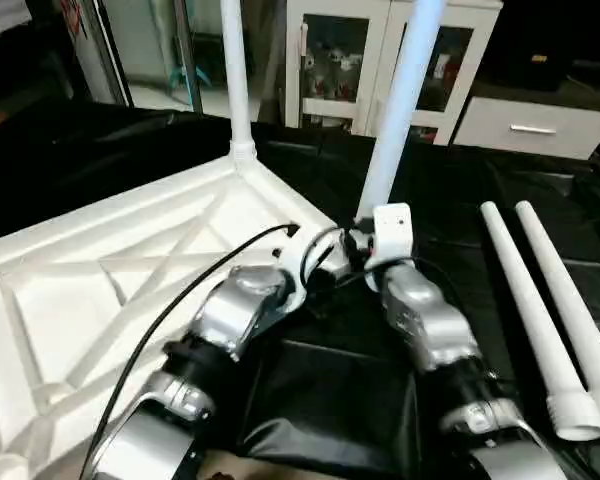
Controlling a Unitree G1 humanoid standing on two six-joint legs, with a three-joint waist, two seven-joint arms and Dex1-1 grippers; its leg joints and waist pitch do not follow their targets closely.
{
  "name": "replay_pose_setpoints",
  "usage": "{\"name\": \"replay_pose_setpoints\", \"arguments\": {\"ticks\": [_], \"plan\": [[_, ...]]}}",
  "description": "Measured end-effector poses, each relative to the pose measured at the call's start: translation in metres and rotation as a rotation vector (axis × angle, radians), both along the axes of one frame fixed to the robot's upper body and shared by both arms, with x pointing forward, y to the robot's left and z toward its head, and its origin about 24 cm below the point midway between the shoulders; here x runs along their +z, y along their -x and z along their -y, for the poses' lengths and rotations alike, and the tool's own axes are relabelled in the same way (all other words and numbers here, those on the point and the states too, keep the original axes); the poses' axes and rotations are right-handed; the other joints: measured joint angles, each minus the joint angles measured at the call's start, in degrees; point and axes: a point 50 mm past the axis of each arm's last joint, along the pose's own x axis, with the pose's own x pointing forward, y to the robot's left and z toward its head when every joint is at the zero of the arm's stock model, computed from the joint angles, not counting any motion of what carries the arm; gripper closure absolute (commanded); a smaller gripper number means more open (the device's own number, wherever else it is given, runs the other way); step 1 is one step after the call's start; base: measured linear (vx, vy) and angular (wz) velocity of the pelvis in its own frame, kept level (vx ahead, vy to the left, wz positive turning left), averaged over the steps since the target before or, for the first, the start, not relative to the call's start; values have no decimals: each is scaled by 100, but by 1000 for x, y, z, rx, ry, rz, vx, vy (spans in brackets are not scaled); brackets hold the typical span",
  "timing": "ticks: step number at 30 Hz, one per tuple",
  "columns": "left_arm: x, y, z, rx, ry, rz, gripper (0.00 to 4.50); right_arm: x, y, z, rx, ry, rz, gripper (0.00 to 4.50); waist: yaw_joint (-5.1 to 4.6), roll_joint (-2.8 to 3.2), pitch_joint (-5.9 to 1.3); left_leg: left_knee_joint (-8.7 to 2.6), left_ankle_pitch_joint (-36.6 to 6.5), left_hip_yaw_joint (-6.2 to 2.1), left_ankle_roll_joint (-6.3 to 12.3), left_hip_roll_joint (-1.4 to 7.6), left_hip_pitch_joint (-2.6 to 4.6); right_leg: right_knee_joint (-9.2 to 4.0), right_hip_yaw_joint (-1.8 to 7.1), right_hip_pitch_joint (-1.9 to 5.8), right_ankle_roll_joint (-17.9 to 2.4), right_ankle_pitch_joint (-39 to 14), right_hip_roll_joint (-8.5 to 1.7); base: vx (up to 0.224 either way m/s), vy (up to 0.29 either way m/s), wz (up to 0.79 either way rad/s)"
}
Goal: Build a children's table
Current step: Rotate leg to tighten
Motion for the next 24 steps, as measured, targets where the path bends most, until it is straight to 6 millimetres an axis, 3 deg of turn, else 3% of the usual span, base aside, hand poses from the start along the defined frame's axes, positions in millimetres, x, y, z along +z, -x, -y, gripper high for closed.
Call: {"name": "replay_pose_setpoints", "arguments": {"ticks": [4, 5, 13, 19, 24], "plan": [[1, -1, -2, 3, -10, 14, 450, -1, -1, 0, -11, -16, 23, 181, 9, 0, 0, -1, 0, 3, 1, -1, 0, 3, -1, 1, -4, 17, -4, 0, 0, 0], [1, -2, -2, 2, -11, 16, 450, 0, -1, 0, -9, -25, 30, 125, 12, 0, 0, -4, 0, 3, 1, 0, 0, 5, -3, 0, -4, 22, -4, 0, 0, 0], [5, -2, -16, -49, -30, 55, 450, -3, 7, 15, 90, -91, 28, 55, 13, 8, 5, -35, 0, 3, 0, 14, -18, 10, -23, -31, -22, 63, 1, 0, 0, 0], [8, 15, -31, -218, -20, 50, 450, 13, 18, 36, 317, 0, 66, 4, 42, 14, 5, -38, -2, 7, 1, 36, -52, 0, -30, -52, -11, 54, 17, 0, 0, 0], [9, 30, -43, -355, -13, 17, 450, 30, 43, 64, 586, 51, 62, 4, 118, 13, 7, -37, -12, 15, 17, 36, -55, -4, -26, -53, -10, 41, 16, 0, 0, 0]]}}
